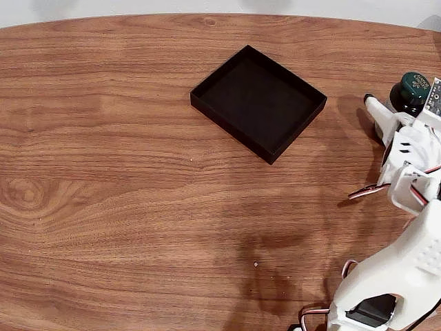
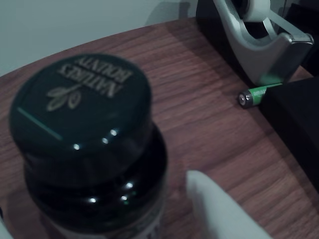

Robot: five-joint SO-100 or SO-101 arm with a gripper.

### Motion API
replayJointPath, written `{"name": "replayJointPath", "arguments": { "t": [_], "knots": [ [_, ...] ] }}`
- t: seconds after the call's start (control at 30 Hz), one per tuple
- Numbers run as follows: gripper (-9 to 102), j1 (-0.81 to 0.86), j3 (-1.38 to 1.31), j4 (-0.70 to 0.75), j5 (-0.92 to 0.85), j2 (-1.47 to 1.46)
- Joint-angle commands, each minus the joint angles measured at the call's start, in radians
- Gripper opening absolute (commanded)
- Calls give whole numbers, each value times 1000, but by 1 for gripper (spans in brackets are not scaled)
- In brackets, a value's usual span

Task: Pick up the pill bottle and place it in the black box.

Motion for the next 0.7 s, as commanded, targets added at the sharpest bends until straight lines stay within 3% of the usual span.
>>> {"name": "replayJointPath", "arguments": {
  "t": [0.0, 0.67],
  "knots": [
    [44, 3, -61, -11, -26, 20],
    [40, -49, -81, 14, -58, 14]
  ]
}}
